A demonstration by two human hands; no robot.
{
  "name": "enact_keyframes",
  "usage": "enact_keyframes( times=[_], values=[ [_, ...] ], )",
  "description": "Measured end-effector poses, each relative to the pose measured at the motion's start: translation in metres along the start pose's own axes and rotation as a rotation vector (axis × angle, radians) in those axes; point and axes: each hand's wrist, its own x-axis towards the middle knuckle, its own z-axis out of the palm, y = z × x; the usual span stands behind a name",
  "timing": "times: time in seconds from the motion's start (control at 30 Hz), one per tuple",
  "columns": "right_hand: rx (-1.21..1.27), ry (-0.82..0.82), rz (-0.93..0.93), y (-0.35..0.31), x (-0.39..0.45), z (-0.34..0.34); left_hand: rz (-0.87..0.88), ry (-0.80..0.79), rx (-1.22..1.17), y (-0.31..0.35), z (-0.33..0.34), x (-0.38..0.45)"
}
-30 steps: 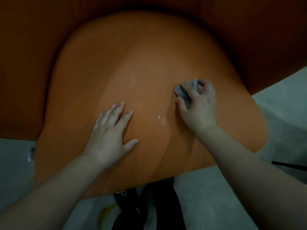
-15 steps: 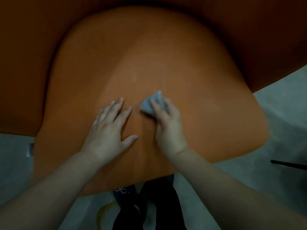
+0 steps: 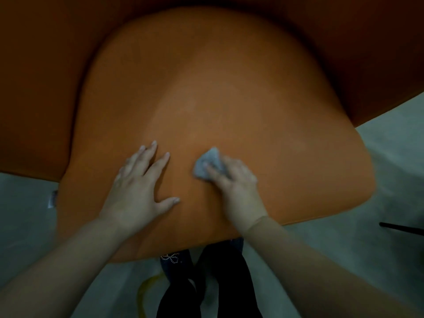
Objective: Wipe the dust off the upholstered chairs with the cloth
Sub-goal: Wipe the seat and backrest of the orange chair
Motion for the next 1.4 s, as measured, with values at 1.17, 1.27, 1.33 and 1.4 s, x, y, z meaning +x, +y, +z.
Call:
enact_keyframes(
  times=[1.17, 1.27, 1.33, 1.4],
  values=[
    [0.761, -0.004, 0.629, -0.075, 0.061, -0.207, -0.2, 0.133, 0.025, 0.075, -0.18, -0.063],
    [0.823, -0.047, 0.602, -0.098, 0.067, -0.242, -0.192, 0.165, 0.051, 0.083, -0.216, -0.084],
    [0.855, -0.074, 0.595, -0.112, 0.07, -0.26, -0.185, 0.177, 0.061, 0.087, -0.236, -0.094],
    [0.874, -0.09, 0.575, -0.126, 0.076, -0.273, -0.211, 0.205, 0.047, 0.086, -0.255, -0.102]
  ],
)
